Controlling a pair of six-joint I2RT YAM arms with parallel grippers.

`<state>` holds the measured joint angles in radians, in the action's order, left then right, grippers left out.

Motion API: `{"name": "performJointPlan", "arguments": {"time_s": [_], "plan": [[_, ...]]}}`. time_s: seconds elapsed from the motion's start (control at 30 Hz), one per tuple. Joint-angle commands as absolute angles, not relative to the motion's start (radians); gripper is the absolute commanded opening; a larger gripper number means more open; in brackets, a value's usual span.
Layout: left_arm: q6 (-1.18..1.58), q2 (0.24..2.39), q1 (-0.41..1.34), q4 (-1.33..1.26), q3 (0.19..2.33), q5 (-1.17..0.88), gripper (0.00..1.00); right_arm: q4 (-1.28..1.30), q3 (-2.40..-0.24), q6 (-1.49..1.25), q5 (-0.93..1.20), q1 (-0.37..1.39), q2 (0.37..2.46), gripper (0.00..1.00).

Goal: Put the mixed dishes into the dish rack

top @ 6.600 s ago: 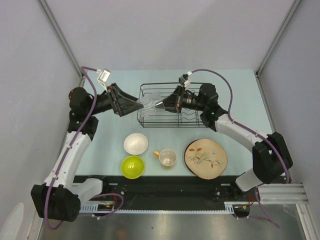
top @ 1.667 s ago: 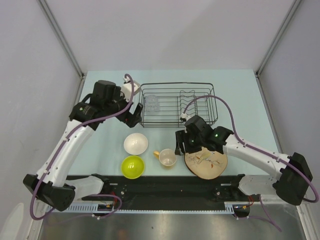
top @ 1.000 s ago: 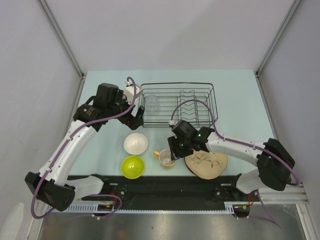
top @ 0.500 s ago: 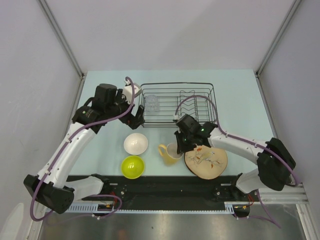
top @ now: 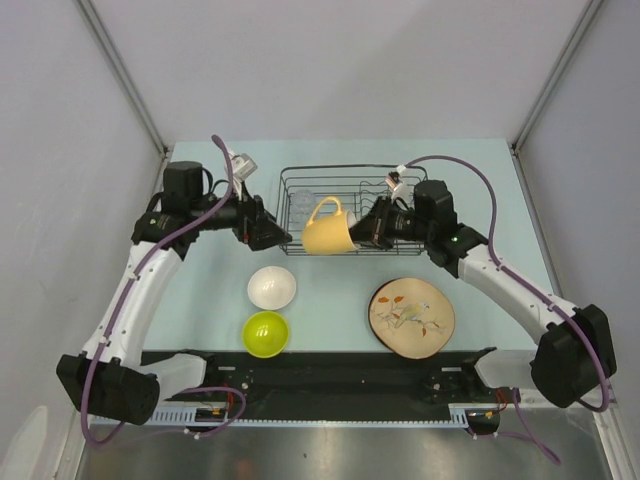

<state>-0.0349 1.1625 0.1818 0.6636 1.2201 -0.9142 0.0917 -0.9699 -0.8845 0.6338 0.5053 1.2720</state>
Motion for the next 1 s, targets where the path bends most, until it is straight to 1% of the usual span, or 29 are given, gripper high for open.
{"name": "performJointPlan", "arguments": {"time_s": [0.0, 0.07, 0.27, 0.37, 0.5, 0.53, 0.63, 0.8, 0.97], "plan": [[0.101, 1.155, 0.179, 0.487, 1.168, -1.181, 1.00, -0.372, -0.965, -1.210, 0.807, 0.511, 1.311, 0.00], [0.158, 1.160, 0.179, 0.450, 1.158, -1.226, 1.00, -0.469, -0.957, -1.283, 0.811, 0.512, 1.340, 0.00], [0.265, 1.163, 0.179, 0.335, 1.149, -1.266, 1.00, -0.590, -0.931, -1.357, 0.815, 0.522, 1.388, 0.00], [0.279, 1.167, 0.179, 0.302, 1.141, -1.266, 1.00, -0.670, -0.922, -1.393, 0.811, 0.538, 1.422, 0.00], [0.285, 1.192, 0.179, 0.281, 1.128, -1.258, 1.00, -0.825, -0.916, -1.512, 0.805, 0.571, 1.485, 0.00], [0.284, 1.195, 0.178, 0.282, 1.127, -1.249, 1.00, -0.892, -0.914, -1.532, 0.805, 0.575, 1.512, 0.00], [0.230, 1.204, 0.179, 0.333, 1.135, -1.226, 1.00, -0.959, -0.914, -1.578, 0.805, 0.587, 1.548, 0.00], [0.132, 1.218, 0.179, 0.415, 1.143, -1.189, 1.00, -0.957, -0.914, -1.575, 0.822, 0.584, 1.546, 0.00], [-0.083, 1.243, 0.178, 0.590, 1.199, -1.068, 1.00, -0.832, -0.914, -1.496, 0.848, 0.548, 1.484, 0.00]]}}
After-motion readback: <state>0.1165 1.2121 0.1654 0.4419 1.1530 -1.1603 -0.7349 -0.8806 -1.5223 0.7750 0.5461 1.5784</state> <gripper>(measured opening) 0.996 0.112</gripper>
